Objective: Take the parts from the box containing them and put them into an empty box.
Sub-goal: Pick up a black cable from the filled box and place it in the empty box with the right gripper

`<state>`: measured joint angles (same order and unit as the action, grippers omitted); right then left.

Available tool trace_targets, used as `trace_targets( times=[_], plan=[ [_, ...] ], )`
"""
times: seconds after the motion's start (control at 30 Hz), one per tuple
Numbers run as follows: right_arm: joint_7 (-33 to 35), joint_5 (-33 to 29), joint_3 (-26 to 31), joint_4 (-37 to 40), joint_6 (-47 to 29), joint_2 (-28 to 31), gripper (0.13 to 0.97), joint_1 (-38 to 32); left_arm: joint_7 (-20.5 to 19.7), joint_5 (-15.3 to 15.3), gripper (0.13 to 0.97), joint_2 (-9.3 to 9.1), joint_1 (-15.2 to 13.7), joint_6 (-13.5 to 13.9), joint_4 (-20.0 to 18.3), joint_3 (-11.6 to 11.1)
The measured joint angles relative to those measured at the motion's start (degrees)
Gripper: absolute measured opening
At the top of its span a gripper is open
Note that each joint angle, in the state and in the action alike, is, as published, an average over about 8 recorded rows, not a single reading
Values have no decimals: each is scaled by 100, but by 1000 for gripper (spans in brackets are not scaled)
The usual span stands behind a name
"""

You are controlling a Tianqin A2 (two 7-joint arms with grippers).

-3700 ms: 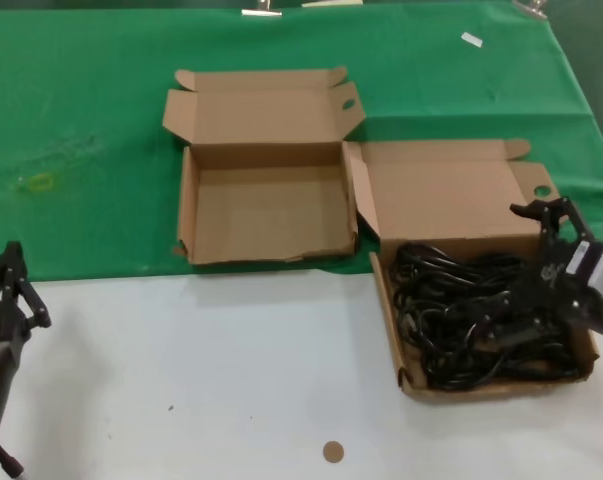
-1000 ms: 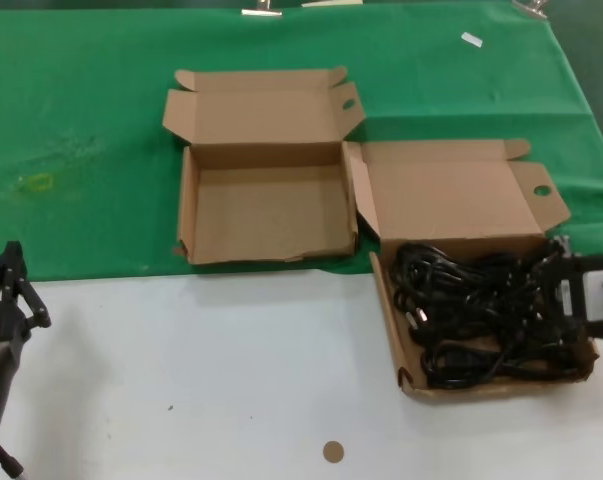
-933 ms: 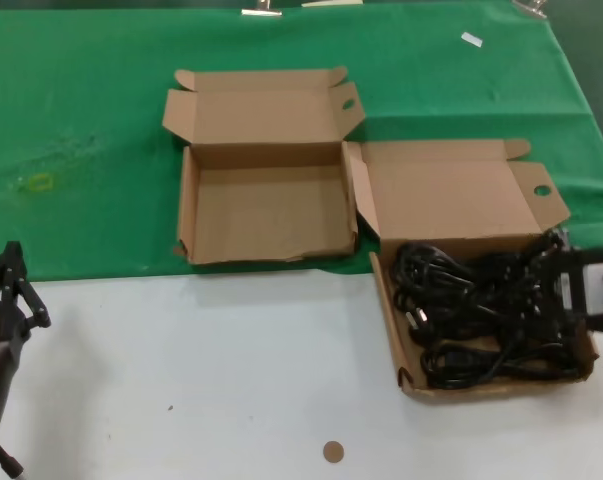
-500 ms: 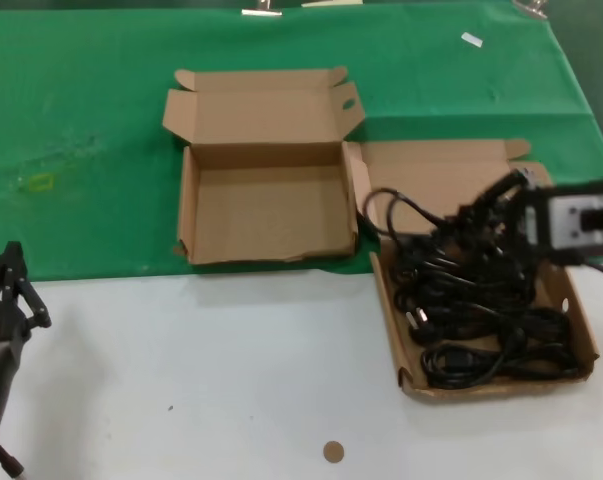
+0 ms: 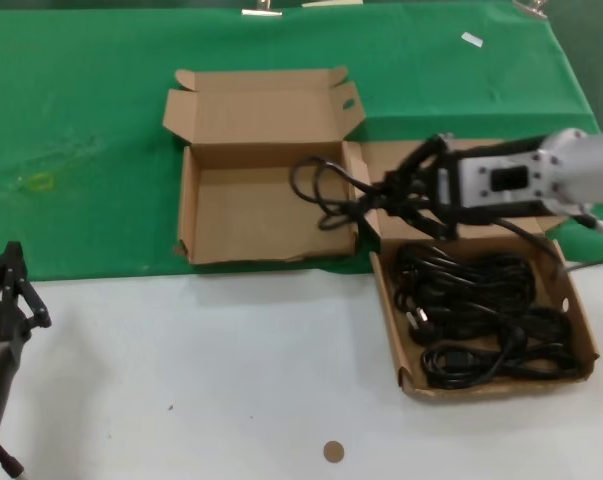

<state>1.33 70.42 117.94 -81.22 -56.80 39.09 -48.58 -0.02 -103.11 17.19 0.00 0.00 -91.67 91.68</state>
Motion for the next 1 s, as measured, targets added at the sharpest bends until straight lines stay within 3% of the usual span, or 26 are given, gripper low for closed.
trace_targets(
  times=[0.53,1.0],
  plan=[
    [29,-581,507,988,359,-1277,221,-658,0,0,144,0,0,0,0,0],
    [305,-755,689,1998,717,-1956,220,-1081,0,0,144,0,0,0,0,0]
  ],
)
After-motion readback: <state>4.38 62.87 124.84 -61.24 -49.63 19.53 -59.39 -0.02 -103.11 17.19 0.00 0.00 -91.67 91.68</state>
